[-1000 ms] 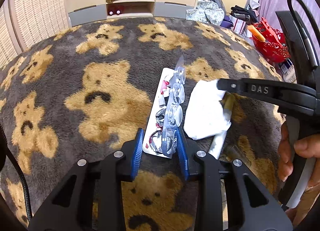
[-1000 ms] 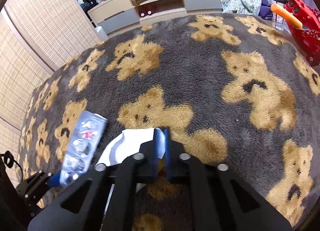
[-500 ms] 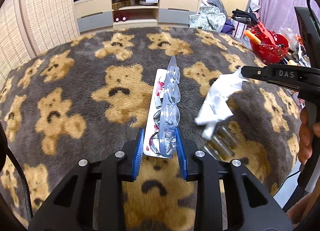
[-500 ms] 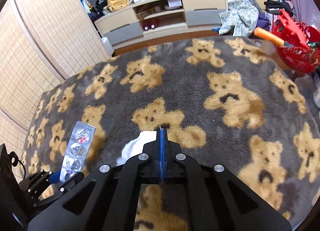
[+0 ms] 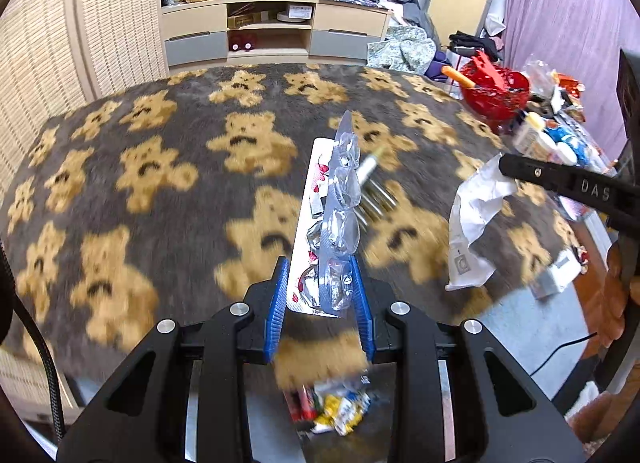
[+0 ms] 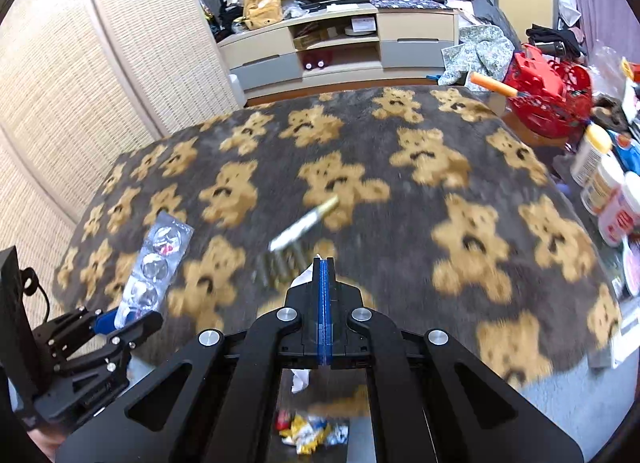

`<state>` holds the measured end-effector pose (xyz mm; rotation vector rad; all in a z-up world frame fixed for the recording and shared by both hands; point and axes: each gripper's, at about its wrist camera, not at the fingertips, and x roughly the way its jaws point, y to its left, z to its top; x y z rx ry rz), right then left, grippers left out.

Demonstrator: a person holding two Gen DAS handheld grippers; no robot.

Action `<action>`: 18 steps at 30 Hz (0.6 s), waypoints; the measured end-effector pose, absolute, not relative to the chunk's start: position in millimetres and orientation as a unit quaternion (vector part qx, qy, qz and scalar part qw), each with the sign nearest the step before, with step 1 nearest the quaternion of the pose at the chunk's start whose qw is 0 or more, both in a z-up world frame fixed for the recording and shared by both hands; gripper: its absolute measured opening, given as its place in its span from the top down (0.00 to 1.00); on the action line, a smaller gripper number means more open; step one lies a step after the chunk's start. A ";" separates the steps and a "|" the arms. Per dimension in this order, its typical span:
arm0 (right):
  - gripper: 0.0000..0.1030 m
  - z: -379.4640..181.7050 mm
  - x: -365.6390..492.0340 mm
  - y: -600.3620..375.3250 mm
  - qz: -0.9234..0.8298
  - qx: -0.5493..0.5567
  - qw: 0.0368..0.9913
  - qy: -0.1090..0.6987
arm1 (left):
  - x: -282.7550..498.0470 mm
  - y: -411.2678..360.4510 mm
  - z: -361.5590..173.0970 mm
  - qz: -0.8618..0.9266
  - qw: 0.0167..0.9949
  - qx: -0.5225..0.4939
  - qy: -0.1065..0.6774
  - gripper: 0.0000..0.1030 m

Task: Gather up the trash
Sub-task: 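Carry blister pack and white paper down into the bin and open both tools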

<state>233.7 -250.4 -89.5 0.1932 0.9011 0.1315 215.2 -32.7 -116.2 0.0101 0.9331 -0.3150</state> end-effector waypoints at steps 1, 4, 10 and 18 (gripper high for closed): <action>0.98 -88.8 225.3 -249.4 0.065 0.092 0.894 0.434 | 207.3 -31.8 -115.4 -0.153 0.881 0.004 0.447 0.72; 0.98 -86.6 190.3 -244.6 0.072 0.083 0.896 0.430 | 177.5 -29.4 -115.4 -0.162 0.880 -0.003 0.446 0.72; 0.98 -95.8 137.2 -233.4 0.094 0.077 0.893 0.433 | 125.1 -27.8 -131.0 -0.174 0.875 -0.011 0.452 0.72; 0.98 -144.4 98.7 -219.1 0.112 0.081 0.875 0.463 | 90.2 -25.8 -175.7 -0.174 0.855 -0.021 0.489 0.72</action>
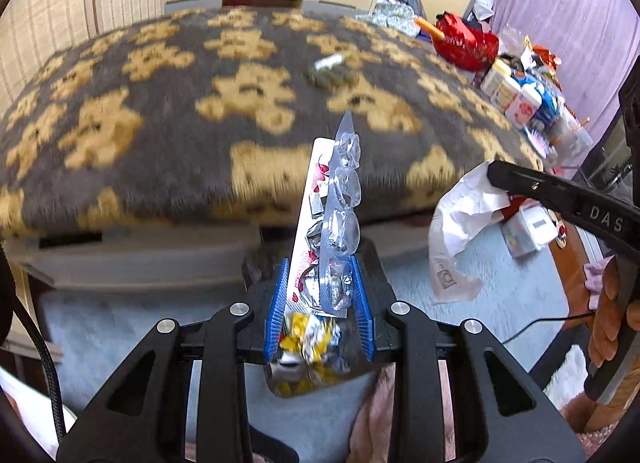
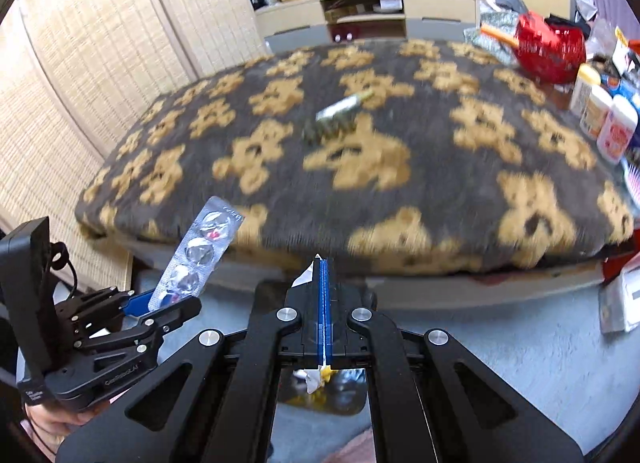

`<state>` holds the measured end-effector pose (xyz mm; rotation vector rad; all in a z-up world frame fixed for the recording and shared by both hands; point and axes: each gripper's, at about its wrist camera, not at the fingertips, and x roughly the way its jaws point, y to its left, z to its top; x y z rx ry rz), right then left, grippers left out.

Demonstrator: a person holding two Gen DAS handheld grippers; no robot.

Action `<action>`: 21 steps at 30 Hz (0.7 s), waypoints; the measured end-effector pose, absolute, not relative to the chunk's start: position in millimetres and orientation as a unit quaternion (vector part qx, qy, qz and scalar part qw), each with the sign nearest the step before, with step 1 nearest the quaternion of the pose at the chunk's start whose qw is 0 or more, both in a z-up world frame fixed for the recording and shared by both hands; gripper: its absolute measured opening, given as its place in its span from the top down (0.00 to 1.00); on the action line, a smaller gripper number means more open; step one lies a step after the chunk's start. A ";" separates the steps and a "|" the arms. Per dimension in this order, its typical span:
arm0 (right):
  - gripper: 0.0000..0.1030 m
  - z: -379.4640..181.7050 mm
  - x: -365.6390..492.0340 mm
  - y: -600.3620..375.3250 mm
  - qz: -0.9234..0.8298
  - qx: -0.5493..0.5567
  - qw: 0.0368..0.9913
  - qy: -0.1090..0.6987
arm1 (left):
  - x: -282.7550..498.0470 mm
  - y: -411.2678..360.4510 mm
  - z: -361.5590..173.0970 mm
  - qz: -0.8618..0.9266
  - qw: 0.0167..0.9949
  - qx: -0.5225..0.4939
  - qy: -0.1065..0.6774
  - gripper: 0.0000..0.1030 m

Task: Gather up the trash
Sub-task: 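Carry blister pack and white paper down into the bin and open both tools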

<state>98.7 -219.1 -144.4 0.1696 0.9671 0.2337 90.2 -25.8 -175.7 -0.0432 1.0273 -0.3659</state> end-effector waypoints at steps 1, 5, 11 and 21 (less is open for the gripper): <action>0.98 -152.3 95.3 -217.5 0.114 0.083 0.872 0.469 | 86.5 -26.3 -181.0 -0.174 0.852 -0.021 0.492 0.72; 0.98 -180.0 85.9 -212.5 0.118 0.089 0.859 0.491 | 73.5 -30.2 -201.8 -0.179 0.842 -0.022 0.509 0.72; 0.98 -221.1 79.0 -209.4 0.114 0.101 0.841 0.519 | 68.5 -35.2 -239.3 -0.181 0.818 -0.026 0.546 0.72; 0.98 -267.8 88.6 -208.8 0.105 0.121 0.833 0.530 | 78.2 -43.2 -291.7 -0.183 0.792 -0.026 0.582 0.71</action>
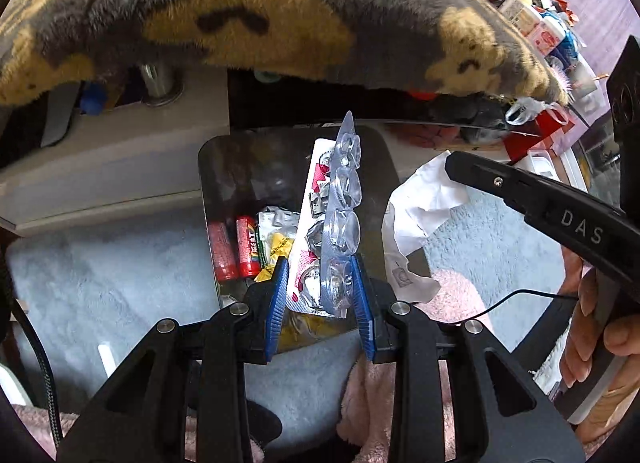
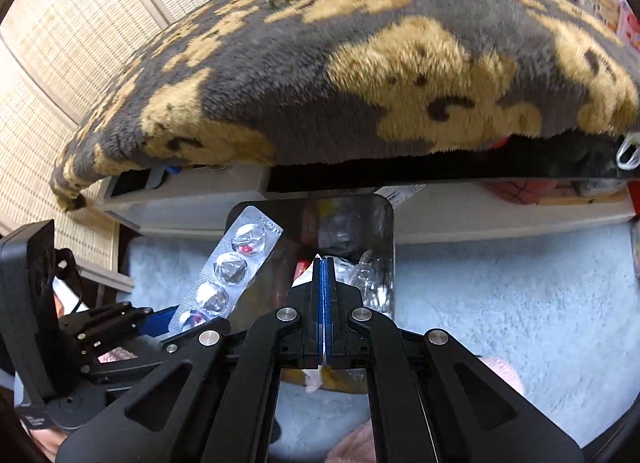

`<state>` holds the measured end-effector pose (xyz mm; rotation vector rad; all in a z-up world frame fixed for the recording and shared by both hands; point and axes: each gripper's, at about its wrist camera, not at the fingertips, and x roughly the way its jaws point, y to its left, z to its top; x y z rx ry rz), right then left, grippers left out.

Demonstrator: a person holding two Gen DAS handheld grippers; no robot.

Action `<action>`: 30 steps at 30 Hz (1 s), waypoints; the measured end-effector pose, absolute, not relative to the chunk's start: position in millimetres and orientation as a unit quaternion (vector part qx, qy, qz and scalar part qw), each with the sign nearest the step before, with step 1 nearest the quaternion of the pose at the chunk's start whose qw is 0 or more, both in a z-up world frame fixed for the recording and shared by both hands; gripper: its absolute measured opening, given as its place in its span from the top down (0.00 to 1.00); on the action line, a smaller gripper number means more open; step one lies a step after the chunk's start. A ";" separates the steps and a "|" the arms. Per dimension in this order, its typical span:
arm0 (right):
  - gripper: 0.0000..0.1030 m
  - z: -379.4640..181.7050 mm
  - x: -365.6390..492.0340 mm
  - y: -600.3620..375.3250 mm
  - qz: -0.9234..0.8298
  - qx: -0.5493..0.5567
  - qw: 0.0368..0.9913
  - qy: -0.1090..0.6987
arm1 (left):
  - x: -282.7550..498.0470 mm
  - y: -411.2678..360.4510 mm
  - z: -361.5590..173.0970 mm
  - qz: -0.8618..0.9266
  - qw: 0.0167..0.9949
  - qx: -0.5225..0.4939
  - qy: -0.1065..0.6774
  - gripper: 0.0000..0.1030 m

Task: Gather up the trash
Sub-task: 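Carry blister pack and white paper down into the bin and open both tools, then lift both tools back over the table toward the metal cylinders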

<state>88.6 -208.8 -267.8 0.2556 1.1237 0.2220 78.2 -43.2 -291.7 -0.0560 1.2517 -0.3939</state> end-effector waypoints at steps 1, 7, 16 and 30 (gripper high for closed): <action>0.98 -270.9 90.8 -208.4 0.102 0.120 0.831 0.533 | 80.2 -42.6 -294.7 -0.180 0.792 -0.026 0.583 0.71; 0.98 -287.2 100.2 -201.2 0.099 0.120 0.822 0.548 | 89.9 -37.4 -318.4 -0.175 0.777 -0.035 0.604 0.71; 0.71 -297.4 112.9 -200.8 0.084 0.114 0.809 0.570 | 95.0 -28.5 -317.0 -0.164 0.782 -0.033 0.600 0.47; 0.05 -233.9 107.0 -239.7 0.054 0.124 0.844 0.519 | 98.6 -8.5 -251.4 -0.156 0.823 -0.015 0.546 0.08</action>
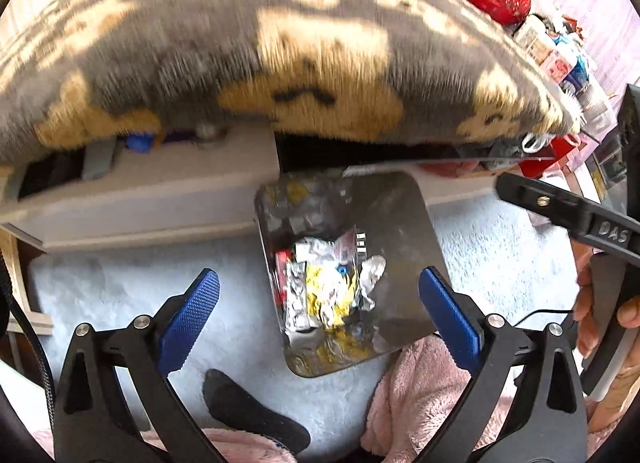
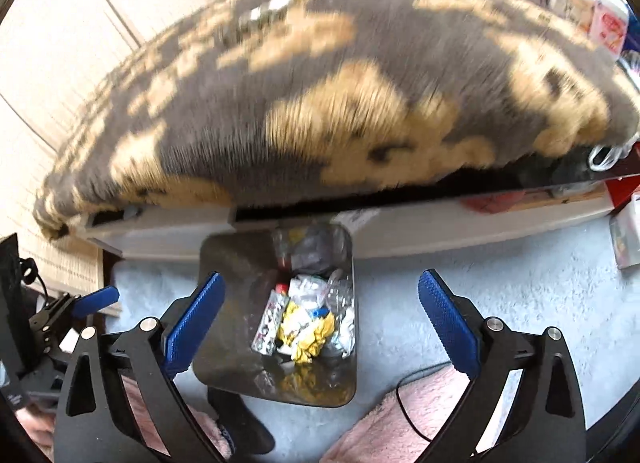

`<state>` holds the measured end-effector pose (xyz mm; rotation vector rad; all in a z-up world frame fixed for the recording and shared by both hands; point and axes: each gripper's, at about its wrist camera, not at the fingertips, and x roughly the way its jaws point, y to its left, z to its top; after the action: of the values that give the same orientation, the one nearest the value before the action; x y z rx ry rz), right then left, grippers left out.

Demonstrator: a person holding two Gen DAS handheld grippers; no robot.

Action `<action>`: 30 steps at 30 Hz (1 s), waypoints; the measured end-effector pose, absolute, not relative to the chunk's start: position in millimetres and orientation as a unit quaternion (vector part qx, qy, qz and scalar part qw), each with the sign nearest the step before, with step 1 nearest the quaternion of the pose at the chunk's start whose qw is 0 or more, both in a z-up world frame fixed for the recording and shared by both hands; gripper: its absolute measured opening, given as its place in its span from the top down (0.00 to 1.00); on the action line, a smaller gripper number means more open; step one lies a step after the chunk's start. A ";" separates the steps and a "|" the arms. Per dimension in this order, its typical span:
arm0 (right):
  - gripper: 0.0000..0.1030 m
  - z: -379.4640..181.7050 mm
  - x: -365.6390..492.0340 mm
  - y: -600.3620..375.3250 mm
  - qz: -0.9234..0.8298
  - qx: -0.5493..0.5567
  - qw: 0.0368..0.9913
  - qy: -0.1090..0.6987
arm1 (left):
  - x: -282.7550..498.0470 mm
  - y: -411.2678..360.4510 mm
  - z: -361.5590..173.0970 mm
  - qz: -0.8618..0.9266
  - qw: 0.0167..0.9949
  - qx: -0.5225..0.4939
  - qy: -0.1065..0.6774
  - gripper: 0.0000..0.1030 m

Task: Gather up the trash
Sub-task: 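Lift both tools back over the table toward the metal cylinders, then grasp metal cylinders with left tool while right tool grasps white-gold marker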

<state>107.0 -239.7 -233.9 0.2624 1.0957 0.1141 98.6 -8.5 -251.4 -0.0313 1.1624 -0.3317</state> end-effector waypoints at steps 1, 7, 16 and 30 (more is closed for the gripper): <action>0.05 -224.9 108.6 -242.7 0.053 0.123 0.848 0.514 | 101.1 -7.6 -245.8 -0.156 0.826 -0.015 0.542 0.08; 0.04 -184.9 132.4 -255.3 0.049 0.118 0.864 0.487 | 122.1 -6.5 -208.3 -0.156 0.845 -0.018 0.512 0.08; 0.04 -158.9 197.5 -272.3 0.027 0.116 0.875 0.469 | 177.5 -24.3 -175.2 -0.155 0.861 -0.001 0.485 0.08; 0.04 -155.5 286.4 -320.6 -0.027 0.135 0.882 0.451 | 282.2 -91.0 -170.5 -0.154 0.865 -0.028 0.476 0.27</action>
<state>286.4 -320.6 -155.5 0.2809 0.9402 -0.0557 282.2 -91.0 -170.5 -0.0597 0.9973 -0.3216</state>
